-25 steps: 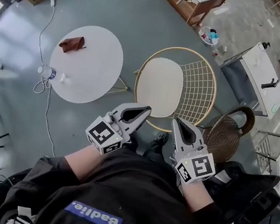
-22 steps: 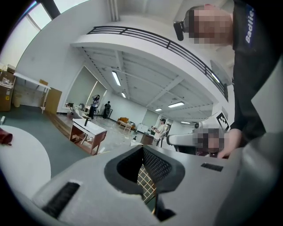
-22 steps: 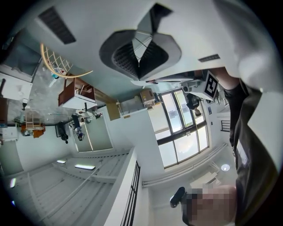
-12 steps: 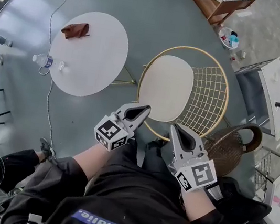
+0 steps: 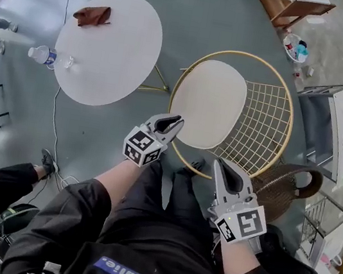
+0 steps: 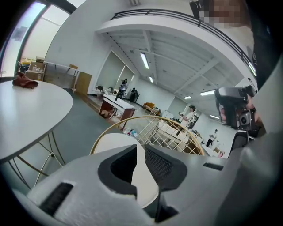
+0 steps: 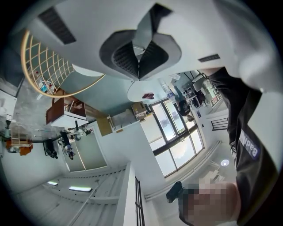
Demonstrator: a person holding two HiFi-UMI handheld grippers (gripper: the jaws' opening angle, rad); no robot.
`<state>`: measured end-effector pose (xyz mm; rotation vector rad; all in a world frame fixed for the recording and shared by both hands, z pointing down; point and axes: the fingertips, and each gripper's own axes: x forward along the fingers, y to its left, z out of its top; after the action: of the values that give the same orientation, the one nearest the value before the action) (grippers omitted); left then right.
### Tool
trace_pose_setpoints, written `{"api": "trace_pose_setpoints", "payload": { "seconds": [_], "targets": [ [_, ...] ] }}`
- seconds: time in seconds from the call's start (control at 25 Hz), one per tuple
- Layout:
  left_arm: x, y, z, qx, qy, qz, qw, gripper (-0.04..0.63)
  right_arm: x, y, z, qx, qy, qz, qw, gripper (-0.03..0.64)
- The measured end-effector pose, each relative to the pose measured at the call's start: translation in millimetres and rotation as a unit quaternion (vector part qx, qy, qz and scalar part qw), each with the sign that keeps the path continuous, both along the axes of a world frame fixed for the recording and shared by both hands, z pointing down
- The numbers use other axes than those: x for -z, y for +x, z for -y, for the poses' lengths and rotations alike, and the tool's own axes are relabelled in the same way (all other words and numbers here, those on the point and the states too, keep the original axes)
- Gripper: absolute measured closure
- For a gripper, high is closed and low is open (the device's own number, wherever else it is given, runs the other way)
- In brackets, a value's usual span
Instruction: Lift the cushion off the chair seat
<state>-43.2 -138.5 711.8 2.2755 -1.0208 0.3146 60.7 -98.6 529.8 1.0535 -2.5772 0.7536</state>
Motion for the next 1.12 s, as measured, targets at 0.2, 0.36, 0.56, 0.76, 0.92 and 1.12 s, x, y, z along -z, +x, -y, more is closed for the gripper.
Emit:
{"api": "trace_pose_setpoints", "payload": {
  "seconds": [0.2,0.36,0.56,0.76,0.92,1.12],
  "targets": [
    [-45.9,-13.7,5.3,0.023,-0.041,0.016,0.9988,0.478,-8.2,-2.3,-9.2,0.009,-0.022,-0.004,1.0,0.591],
    [-95.6,-20.7,14.9,0.044,-0.071,0.026,0.9961,0.454,-29.7,1.4,-14.8,0.017,-0.039,-0.011,0.999,0.59],
    [-151.8,-39.0,24.1,0.084,-0.11,0.028,0.99,0.423,-53.6,9.5,-17.2,0.015,-0.051,-0.022,0.998,0.59],
    [-187.4,-49.1,22.4,0.118,-0.148,0.02,0.9817,0.399,-65.5,20.1,-26.2,0.014,-0.065,-0.035,0.997,0.59],
    [-205.1,-52.4,30.1,0.123,-0.162,0.012,0.979,0.391,-72.3,21.2,-32.7,0.016,-0.07,-0.036,0.997,0.589],
    [-221.0,-42.8,36.4,0.104,-0.178,-0.005,0.9785,0.39,-80.1,25.4,-40.0,0.018,-0.072,-0.041,0.996,0.59]
  ]
}}
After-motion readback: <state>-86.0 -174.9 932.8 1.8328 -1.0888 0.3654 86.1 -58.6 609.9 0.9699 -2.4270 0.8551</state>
